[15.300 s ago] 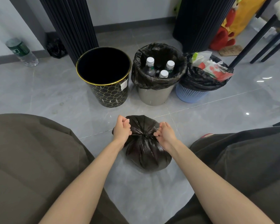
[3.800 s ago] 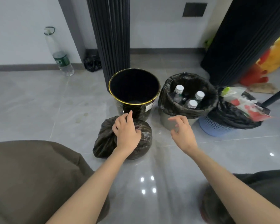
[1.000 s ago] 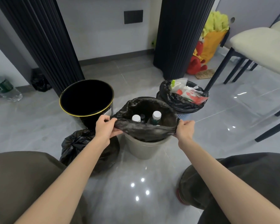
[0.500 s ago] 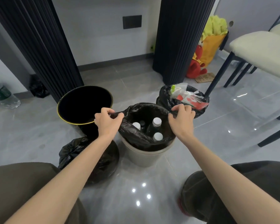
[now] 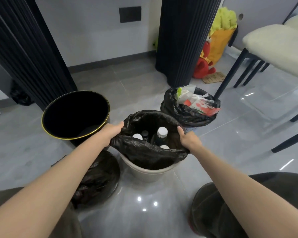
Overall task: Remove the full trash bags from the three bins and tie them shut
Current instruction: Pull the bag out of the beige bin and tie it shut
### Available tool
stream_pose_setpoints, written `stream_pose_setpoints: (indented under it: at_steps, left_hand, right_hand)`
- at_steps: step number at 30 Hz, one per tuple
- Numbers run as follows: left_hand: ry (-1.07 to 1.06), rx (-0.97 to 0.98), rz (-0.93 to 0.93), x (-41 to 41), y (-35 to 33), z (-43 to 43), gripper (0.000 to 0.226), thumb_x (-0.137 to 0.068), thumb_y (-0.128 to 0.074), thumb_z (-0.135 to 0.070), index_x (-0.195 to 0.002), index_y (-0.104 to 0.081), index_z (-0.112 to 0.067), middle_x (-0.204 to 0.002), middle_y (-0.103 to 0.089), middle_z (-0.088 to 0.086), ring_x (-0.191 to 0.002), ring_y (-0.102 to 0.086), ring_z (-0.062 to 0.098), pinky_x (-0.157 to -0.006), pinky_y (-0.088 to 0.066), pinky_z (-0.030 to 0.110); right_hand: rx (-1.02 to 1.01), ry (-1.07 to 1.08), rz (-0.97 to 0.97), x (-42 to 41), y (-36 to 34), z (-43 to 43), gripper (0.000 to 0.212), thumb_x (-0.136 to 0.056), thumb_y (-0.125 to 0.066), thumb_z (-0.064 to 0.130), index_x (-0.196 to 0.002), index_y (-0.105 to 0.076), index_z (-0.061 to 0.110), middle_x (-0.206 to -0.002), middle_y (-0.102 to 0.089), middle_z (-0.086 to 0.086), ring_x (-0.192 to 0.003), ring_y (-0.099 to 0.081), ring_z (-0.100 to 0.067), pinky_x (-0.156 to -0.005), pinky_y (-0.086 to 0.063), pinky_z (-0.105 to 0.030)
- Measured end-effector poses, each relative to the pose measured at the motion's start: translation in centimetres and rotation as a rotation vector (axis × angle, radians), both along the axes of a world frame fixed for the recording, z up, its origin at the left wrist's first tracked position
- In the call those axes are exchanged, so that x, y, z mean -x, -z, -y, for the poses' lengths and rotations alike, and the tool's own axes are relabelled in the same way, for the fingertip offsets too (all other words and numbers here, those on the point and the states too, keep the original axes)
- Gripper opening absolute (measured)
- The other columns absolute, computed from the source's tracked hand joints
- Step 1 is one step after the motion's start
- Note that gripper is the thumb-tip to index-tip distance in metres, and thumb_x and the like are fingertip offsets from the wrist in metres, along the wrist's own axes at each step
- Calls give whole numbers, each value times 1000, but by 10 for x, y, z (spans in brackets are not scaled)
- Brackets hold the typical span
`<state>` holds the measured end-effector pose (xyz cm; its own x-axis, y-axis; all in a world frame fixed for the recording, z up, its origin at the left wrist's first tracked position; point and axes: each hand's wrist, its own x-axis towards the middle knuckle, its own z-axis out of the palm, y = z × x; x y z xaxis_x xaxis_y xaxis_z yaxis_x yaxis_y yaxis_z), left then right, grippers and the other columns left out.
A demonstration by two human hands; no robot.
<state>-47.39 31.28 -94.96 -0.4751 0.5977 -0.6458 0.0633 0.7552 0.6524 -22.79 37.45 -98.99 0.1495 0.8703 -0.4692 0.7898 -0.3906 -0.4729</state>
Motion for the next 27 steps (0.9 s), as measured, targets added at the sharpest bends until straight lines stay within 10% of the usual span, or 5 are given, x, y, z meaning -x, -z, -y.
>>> stream_pose_setpoints:
  at_steps: [5,9,19,27]
  left_hand:
    - [64,-197,-307,-5,5,1,26,-98,-47,-24,-84,-63,-8,-89,-59,7,-84,-54,23,-79,-39,32]
    - [72,-411,-435,-8,-4,8,24,-96,-50,-17,-114,-63,-7,-117,-63,7,-112,-56,24,-90,-41,31]
    - [78,-635,-317,-18,-21,24,12,-90,-55,-5,-93,-61,-16,-103,-60,-3,-109,-54,16,-93,-41,27]
    - [47,-415,-334,-17,-25,20,67,-80,-64,-52,-133,-42,-17,-137,-43,5,-125,-44,21,-95,-38,33]
  right_hand:
    - [-259,-15,71,-5,3,6,46,-98,-41,42,-100,-56,-1,-109,-62,-24,-105,-54,-41,-73,-35,-36]
    - [-429,57,18,-4,-8,9,31,-98,-44,28,-97,-63,3,-103,-66,-20,-101,-56,-39,-75,-38,-36]
    - [-792,-90,-232,0,-37,33,4,-88,-60,11,-89,-64,13,-69,-51,4,-62,-44,-8,-66,-38,-23]
    - [-554,-38,-31,4,-46,19,50,-91,-56,36,-129,-45,5,-134,-38,-15,-126,-34,-33,-101,-36,-40]
